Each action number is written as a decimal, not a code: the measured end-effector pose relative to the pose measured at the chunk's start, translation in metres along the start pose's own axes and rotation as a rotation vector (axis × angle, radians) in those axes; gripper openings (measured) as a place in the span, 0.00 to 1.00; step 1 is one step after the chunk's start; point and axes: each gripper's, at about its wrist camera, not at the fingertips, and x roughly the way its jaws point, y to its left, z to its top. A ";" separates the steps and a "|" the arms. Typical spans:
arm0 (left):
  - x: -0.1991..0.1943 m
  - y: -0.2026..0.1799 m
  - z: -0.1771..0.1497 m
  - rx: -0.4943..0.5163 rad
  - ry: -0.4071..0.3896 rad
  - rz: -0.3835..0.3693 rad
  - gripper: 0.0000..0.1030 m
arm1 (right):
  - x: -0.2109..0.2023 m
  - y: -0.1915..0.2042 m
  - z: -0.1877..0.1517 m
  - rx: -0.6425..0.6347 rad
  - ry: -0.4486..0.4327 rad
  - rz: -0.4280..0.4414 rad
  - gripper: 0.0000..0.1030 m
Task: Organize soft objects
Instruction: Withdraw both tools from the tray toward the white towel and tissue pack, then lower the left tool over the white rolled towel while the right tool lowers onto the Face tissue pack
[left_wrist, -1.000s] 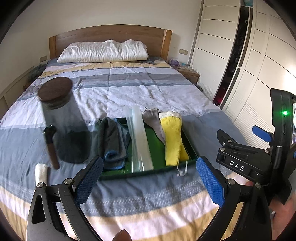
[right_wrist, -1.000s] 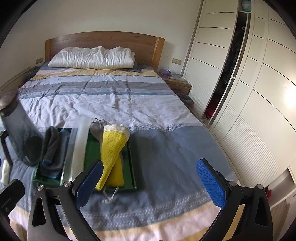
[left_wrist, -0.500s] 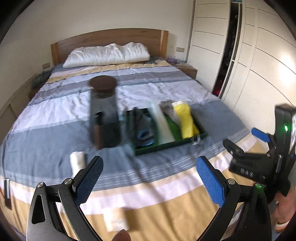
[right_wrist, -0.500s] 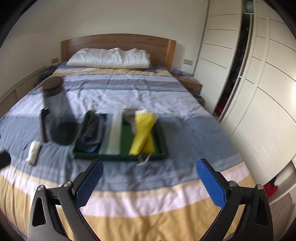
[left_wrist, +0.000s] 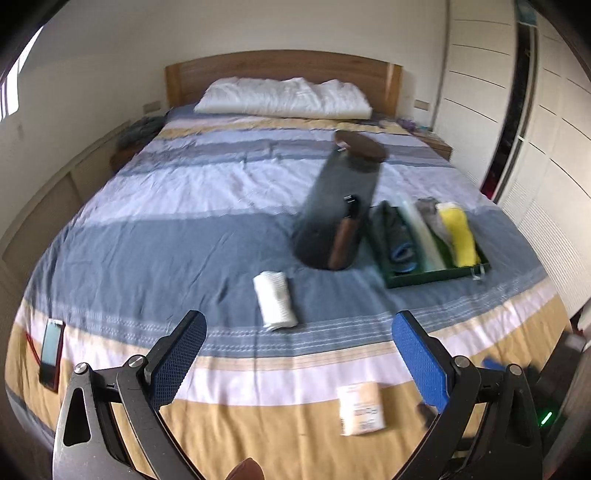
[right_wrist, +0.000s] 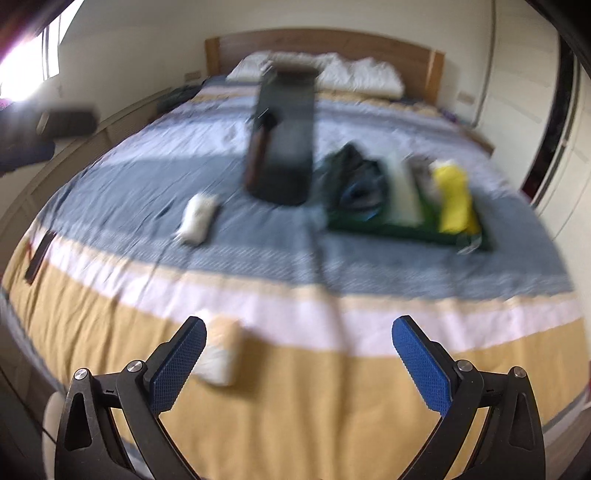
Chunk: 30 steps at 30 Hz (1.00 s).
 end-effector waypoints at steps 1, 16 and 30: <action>0.007 0.008 -0.003 -0.013 0.014 0.010 0.96 | 0.008 0.007 -0.002 0.003 0.017 0.005 1.00; 0.144 0.057 -0.017 -0.136 0.217 0.107 0.96 | 0.098 0.051 -0.006 -0.013 0.175 0.011 0.92; 0.235 0.030 -0.011 -0.124 0.326 0.155 0.96 | 0.136 0.058 -0.008 0.012 0.219 0.004 0.88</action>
